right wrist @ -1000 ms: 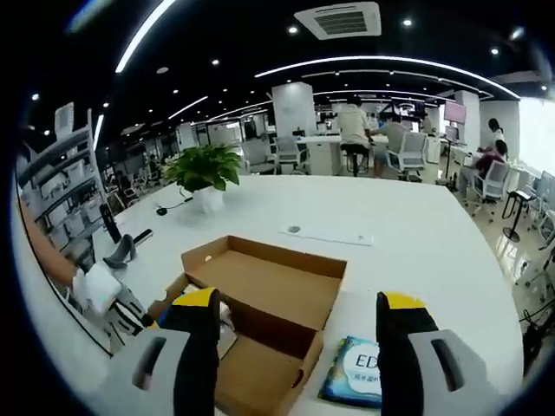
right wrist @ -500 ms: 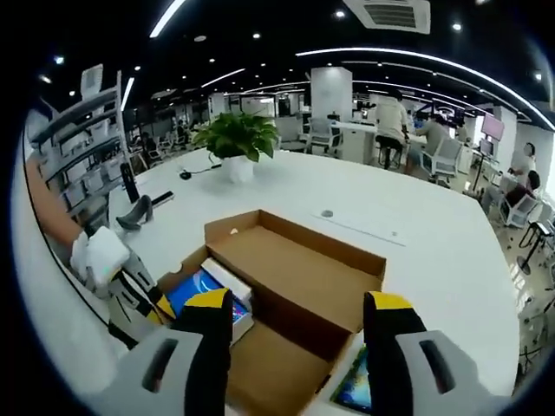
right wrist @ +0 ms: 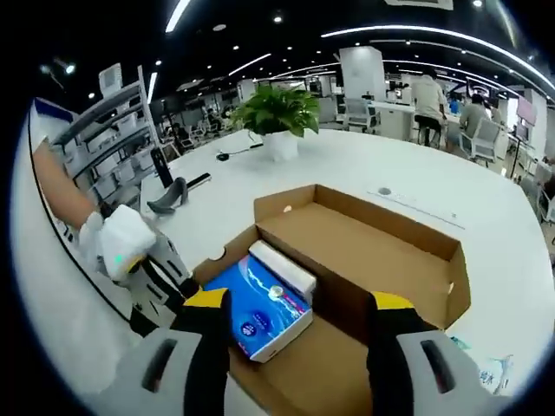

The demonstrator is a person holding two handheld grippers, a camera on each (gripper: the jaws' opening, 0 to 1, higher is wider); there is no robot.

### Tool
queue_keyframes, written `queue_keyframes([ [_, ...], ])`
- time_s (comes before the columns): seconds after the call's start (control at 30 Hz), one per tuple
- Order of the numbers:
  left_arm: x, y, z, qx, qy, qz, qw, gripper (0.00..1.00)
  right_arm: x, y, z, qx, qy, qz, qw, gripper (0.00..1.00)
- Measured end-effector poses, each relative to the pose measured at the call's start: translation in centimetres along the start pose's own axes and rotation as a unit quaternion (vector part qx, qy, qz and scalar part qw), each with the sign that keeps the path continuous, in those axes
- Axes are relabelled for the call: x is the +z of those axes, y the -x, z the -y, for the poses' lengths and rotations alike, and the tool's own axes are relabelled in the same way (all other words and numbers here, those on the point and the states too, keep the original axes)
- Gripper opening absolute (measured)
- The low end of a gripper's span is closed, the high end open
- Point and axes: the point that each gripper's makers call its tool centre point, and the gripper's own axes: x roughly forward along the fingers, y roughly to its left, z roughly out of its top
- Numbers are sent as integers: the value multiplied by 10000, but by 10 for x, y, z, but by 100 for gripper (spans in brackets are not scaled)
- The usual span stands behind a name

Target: Operate the shoe box by opening the lid, removing the specified soft item, and placing it in the target area until the item is outside and the box remains undamaged.

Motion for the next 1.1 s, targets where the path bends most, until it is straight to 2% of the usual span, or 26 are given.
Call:
queue_keyframes([
  [0.07, 0, 0, -1, 44, 62, 26, 10000, 5, -1, -9, -14, 229, 128, -92, 9996, 59],
  [0.4, 0, 0, -1, -8, 54, -30, 10000, 4, -2, -29, -29, 489, 739, -200, 9959, 56],
  [0.57, -1, -1, 0, -94, 80, -71, 9999, 2, -4, -33, -32, 677, 581, -229, 9958, 58],
  [0.67, -1, -1, 0, -123, 123, -75, 9998, 2, -11, -36, -33, 728, 671, -353, 9945, 57],
  [0.73, -1, -1, 0, -129, 104, -67, 9998, 2, -19, -38, -34, 781, 917, -573, 9911, 55],
  [0.8, -1, -1, 1, -129, 94, -66, 9999, 2, -22, -42, -40, 885, 1245, -627, 9863, 53],
  [0.93, -1, -1, 1, -151, 93, -74, 9998, 2, -28, -49, -46, 998, 1463, -778, 9811, 56],
  [1.0, -1, 0, 2, -164, 83, -78, 9998, 1, -27, -51, -46, 1032, 1435, -845, 9806, 57],
  [1.07, -1, 0, 2, -170, 82, -80, 9998, 2, -18, -51, -50, 1120, 1162, -666, 9846, 58],
  [1.1, -1, 0, 2, -173, 84, -82, 9998, 2, -18, -51, -48, 1101, 1206, -693, 9841, 58],
])
